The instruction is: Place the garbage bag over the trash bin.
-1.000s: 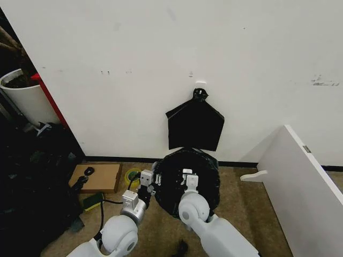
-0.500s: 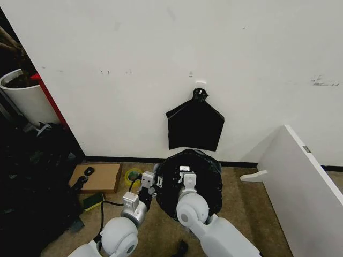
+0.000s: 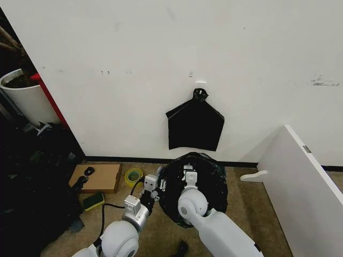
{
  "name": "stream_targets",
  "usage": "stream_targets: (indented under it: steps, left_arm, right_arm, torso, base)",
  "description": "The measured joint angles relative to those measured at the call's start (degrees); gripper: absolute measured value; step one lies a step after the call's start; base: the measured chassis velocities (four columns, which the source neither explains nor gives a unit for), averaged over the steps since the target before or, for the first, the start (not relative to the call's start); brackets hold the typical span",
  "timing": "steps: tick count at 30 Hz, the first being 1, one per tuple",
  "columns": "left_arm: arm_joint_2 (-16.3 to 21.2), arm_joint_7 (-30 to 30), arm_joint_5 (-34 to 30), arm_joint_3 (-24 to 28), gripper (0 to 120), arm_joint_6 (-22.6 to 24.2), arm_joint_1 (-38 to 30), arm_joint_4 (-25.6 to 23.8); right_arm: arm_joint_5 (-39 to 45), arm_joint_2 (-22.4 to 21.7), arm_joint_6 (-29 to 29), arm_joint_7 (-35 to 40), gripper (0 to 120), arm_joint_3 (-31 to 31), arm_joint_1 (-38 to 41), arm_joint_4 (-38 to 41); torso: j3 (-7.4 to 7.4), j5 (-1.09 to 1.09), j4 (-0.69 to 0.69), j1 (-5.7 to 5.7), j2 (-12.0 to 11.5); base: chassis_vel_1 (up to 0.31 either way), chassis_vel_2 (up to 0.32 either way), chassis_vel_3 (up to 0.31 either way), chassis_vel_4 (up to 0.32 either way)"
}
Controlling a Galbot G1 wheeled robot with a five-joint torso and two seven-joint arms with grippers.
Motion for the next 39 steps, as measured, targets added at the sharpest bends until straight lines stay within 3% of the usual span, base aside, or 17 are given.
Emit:
stream_targets:
  steps: [10,22,28,39]
  left_arm:
    - [-0.27,-0.43,-1.78,-0.81,1,0.11,-0.76,0.50]
    - [0.65,0.41,-2.63,-0.82,1,0.05,-0.41,-0.70]
    - [0.50,0.27,-2.63,-1.14,1,-0.67,-0.68,0.33]
    - [0.77,0.48,-2.91,-0.85,1,-0.80,-0.41,-0.32]
  right_arm:
    - [0.76,-3.78,-2.90,0.45,0,-0.83,-3.59,7.13]
    - [1.27,-3.68,-3.68,-0.07,0,-0.31,-3.34,3.77]
    - [1.26,-5.37,-4.29,0.63,0,-1.75,-4.86,10.35]
    - [0.09,-4.53,-2.97,0.29,0,-1.81,-3.76,6.95]
  torso:
    - [0.00,0.00,-0.01,0.00,0.00]
    - [0.00,0.00,0.01,0.00,0.00]
    - [0.00,0.00,0.00,0.00,0.00]
    - [0.00,0.00,0.01,0.00,0.00]
  base:
    - [0.000,0.000,0.000,0.000]
    - [0.000,0.000,0.000,0.000]
    - [0.000,0.000,0.000,0.000]
    - [0.000,0.000,0.000,0.000]
